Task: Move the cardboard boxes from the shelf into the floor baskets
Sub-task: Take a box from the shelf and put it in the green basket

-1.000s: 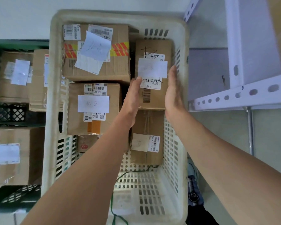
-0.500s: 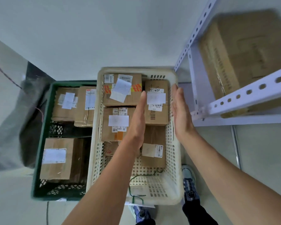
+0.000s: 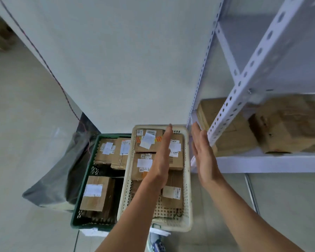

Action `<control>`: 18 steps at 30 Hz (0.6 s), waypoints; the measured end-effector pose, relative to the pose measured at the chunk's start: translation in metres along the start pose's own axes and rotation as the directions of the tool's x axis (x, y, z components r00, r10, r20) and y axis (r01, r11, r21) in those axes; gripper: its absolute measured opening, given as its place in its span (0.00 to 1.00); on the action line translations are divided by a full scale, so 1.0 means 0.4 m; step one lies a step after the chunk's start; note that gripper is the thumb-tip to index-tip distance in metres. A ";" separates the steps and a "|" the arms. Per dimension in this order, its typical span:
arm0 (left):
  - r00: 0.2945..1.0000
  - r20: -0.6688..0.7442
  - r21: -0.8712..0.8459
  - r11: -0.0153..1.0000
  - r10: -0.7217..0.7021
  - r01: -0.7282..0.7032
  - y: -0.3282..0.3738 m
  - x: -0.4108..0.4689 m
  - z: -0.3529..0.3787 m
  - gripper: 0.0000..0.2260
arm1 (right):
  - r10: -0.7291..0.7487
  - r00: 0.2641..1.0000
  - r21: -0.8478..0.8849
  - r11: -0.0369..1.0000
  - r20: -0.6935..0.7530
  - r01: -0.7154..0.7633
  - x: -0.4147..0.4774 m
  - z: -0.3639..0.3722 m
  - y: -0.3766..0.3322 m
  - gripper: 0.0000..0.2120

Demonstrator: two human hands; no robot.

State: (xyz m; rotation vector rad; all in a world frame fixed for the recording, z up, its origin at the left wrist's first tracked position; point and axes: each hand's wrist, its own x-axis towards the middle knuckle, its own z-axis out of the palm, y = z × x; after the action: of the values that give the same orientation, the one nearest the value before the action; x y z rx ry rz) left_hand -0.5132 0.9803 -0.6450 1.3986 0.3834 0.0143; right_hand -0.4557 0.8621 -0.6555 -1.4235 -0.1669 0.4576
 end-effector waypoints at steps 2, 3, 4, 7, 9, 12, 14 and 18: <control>1.000 -0.015 0.017 1.000 0.027 -0.027 0.056 -0.064 0.049 0.46 | -0.039 0.999 0.024 0.999 0.020 0.039 -0.058 -0.029 -0.058 0.45; 0.999 -0.022 0.030 0.999 0.036 -0.036 0.081 -0.097 0.075 0.46 | -0.054 0.998 0.038 0.998 0.033 0.053 -0.085 -0.045 -0.086 0.41; 0.999 -0.021 0.055 0.997 0.050 -0.049 0.105 -0.131 0.105 0.45 | -0.072 0.996 0.042 0.997 0.042 0.070 -0.114 -0.063 -0.115 0.38; 0.995 -0.039 0.096 0.991 0.093 -0.089 0.159 -0.224 0.209 0.40 | -0.098 0.993 0.061 0.994 0.071 0.094 -0.205 -0.133 -0.200 0.40; 0.992 -0.051 0.086 0.990 0.112 -0.107 0.186 -0.272 0.284 0.41 | -0.096 0.993 0.034 0.995 0.064 0.094 -0.265 -0.199 -0.242 0.38; 0.990 -0.038 0.054 0.989 0.139 -0.137 0.227 -0.336 0.402 0.34 | -0.114 0.993 -0.071 0.991 0.011 0.115 -0.344 -0.306 -0.292 0.33; 0.989 -0.025 0.048 0.988 0.145 -0.144 0.243 -0.376 0.478 0.34 | -0.123 0.992 -0.040 0.991 0.027 0.124 -0.393 -0.371 -0.330 0.40; 0.988 0.010 0.010 0.988 0.151 -0.151 0.242 -0.416 0.621 0.32 | -0.162 0.987 -0.016 0.987 0.002 0.162 -0.486 -0.486 -0.396 0.49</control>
State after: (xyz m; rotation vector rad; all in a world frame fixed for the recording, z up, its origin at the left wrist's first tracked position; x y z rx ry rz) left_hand -0.5813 0.7217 -0.4800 1.4352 0.2696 0.1302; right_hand -0.5248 0.5942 -0.5001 -1.4127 -0.2850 0.3240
